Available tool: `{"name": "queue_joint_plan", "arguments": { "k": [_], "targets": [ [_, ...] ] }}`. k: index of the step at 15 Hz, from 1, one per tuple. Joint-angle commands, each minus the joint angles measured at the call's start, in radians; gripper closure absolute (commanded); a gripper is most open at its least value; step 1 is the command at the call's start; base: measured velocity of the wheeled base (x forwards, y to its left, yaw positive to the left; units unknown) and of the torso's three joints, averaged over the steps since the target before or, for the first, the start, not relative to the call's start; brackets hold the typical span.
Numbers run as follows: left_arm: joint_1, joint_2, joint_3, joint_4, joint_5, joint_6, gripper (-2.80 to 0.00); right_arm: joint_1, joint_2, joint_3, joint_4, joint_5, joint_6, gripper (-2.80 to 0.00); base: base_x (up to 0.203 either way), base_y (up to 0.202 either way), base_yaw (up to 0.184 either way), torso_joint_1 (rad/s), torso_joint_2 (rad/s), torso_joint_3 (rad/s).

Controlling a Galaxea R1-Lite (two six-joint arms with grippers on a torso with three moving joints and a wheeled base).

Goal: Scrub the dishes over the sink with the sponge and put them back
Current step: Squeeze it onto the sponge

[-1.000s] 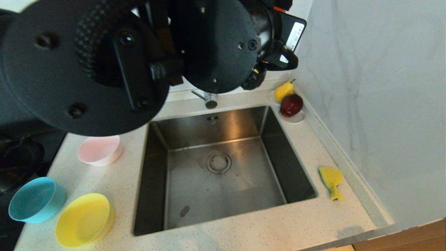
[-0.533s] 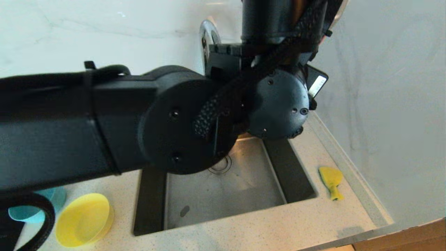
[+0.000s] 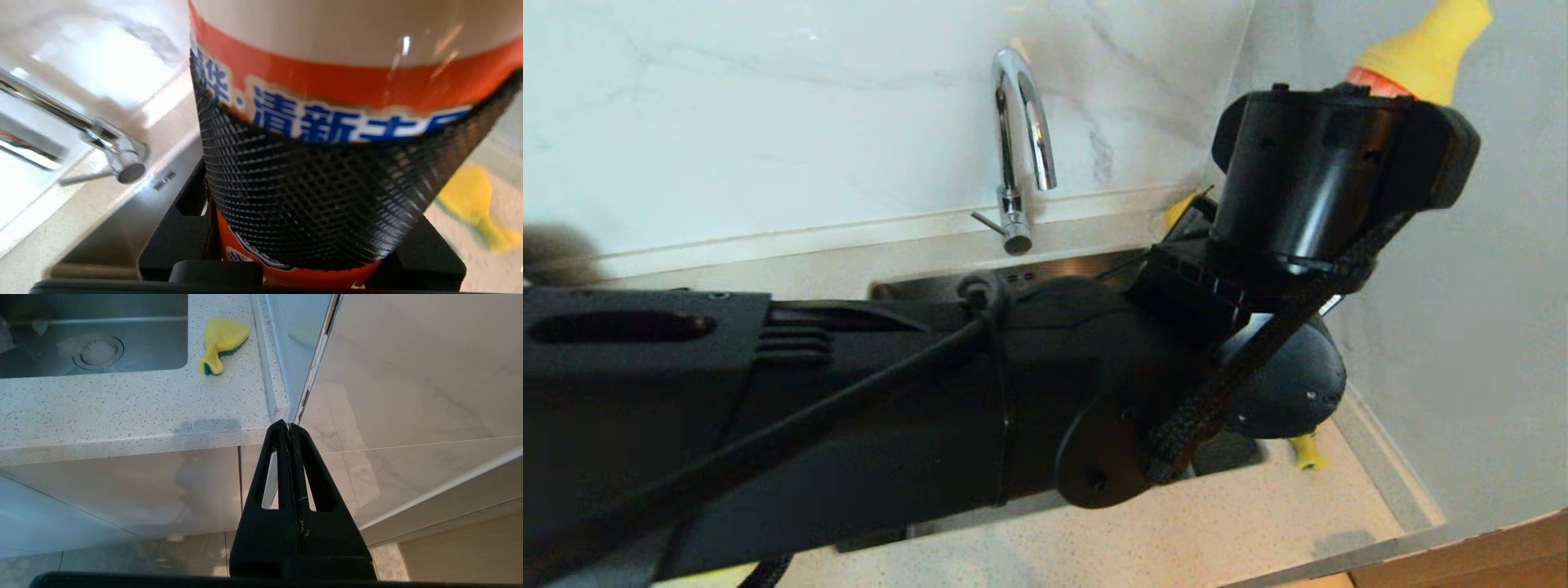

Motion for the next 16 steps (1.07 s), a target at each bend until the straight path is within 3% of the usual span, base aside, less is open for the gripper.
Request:
{"name": "queue_joint_plan", "arguments": {
  "k": [1, 4, 16],
  "targets": [
    [-0.001, 0.02, 0.019, 0.005, 0.005, 0.002, 0.0, 0.0, 0.0, 0.0, 0.0, 0.0, -0.001, 0.0, 0.0, 0.0, 0.0, 0.0, 0.0, 0.0],
    [0.003, 0.046, 0.028, -0.002, 0.012, 0.025, 0.0, 0.0, 0.0, 0.002, 0.0, 0.001, -0.001, 0.0, 0.0, 0.0, 0.0, 0.0, 0.0, 0.0],
    [0.014, 0.221, 0.066, -0.022, 0.257, 0.048, 0.0, 0.0, 0.0, 0.0, 0.0, 0.001, -0.001, 0.0, 0.0, 0.0, 0.0, 0.0, 0.0, 0.0]
  ]
}}
